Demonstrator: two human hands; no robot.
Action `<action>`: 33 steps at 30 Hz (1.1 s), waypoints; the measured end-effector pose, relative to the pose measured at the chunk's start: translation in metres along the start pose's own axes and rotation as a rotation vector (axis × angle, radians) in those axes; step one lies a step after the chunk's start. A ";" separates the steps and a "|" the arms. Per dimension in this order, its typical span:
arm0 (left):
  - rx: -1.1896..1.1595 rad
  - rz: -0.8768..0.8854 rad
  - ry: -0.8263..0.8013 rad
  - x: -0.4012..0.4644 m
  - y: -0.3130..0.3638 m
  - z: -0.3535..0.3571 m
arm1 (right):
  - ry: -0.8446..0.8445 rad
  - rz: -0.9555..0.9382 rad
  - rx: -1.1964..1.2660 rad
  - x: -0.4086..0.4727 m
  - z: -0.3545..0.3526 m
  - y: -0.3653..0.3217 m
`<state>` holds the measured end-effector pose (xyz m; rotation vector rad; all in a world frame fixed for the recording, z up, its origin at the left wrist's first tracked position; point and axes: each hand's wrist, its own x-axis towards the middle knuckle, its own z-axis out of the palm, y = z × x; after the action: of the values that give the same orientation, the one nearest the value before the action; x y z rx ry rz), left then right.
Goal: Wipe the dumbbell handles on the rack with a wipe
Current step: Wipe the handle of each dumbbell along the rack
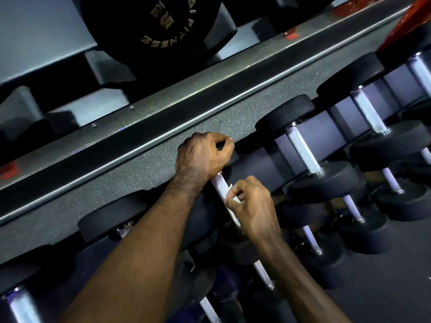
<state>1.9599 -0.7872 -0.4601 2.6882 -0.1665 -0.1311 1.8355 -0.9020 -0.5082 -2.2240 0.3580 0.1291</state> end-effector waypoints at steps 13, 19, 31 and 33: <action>-0.104 0.143 -0.042 0.027 0.078 0.007 | 0.284 0.096 0.357 0.074 -0.162 0.048; -0.239 0.132 -0.051 0.076 0.150 0.038 | 0.157 -0.041 0.020 0.133 -0.176 0.081; 0.060 0.012 -0.112 0.120 0.195 0.080 | -0.011 -0.034 0.188 0.146 -0.176 0.110; 0.085 0.012 -0.047 0.117 0.193 0.080 | 0.002 -0.040 0.202 0.151 -0.173 0.105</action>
<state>2.0478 -1.0100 -0.4562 2.7692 -0.2069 -0.1875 1.9431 -1.1310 -0.5106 -2.0303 0.3128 0.0660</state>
